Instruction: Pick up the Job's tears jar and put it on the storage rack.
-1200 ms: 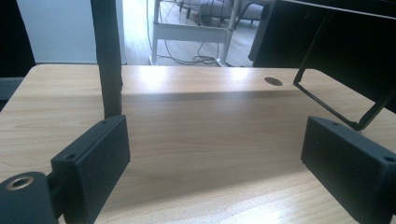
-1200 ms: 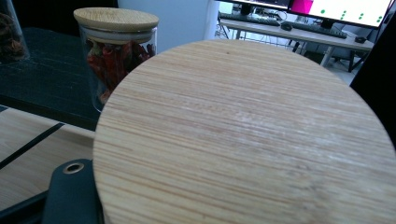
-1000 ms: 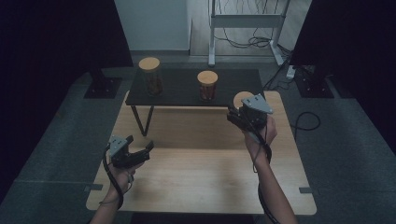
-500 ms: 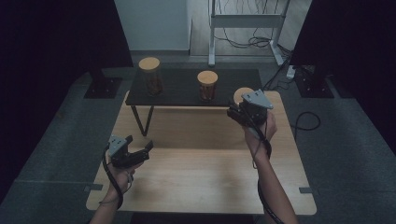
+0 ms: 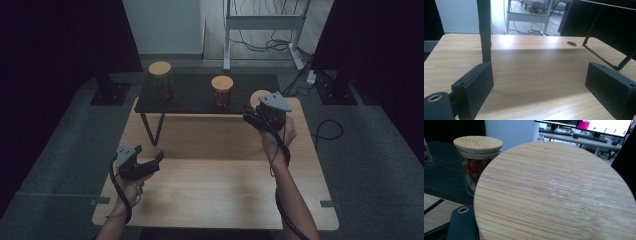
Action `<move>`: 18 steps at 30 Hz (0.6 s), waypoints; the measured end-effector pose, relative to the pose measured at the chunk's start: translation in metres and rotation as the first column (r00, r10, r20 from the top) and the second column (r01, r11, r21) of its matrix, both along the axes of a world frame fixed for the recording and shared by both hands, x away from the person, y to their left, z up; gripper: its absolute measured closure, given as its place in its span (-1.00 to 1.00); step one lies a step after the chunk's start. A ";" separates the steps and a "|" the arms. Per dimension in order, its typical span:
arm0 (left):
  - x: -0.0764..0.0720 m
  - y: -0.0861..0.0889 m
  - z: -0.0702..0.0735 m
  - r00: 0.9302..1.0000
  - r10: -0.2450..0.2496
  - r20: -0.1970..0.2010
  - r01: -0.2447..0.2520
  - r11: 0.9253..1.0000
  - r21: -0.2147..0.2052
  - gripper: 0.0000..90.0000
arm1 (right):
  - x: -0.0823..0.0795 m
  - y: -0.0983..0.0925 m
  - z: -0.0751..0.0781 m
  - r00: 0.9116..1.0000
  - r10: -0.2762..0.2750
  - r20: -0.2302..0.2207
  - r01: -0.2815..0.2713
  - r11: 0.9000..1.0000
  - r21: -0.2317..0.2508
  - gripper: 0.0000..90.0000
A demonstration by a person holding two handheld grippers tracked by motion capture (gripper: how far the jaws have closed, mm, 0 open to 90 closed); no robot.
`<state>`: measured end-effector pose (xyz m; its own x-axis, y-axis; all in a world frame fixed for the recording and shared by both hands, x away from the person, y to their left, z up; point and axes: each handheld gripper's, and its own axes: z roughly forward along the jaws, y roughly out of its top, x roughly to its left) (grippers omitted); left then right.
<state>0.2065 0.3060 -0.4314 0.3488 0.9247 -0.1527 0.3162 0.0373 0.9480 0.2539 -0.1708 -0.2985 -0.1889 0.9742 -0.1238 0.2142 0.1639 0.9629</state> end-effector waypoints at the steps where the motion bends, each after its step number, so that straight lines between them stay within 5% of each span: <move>1: 0.000 0.000 0.000 1.000 0.000 0.000 0.000 1.000 0.000 -0.83 | 0.001 0.000 0.000 1.000 0.000 0.000 0.000 1.000 -0.001 -0.44; 18: 0.001 0.001 -0.001 1.000 0.007 -0.001 -0.007 1.000 -0.005 -0.83 | 0.010 0.004 0.006 1.000 0.000 0.003 0.000 1.000 -0.012 -0.44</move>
<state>0.2071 0.3074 -0.4321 0.3425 0.9263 -0.1572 0.3166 0.0437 0.9476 0.2638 -0.1668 -0.2929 -0.1888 0.9726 -0.1356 0.2110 0.1750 0.9617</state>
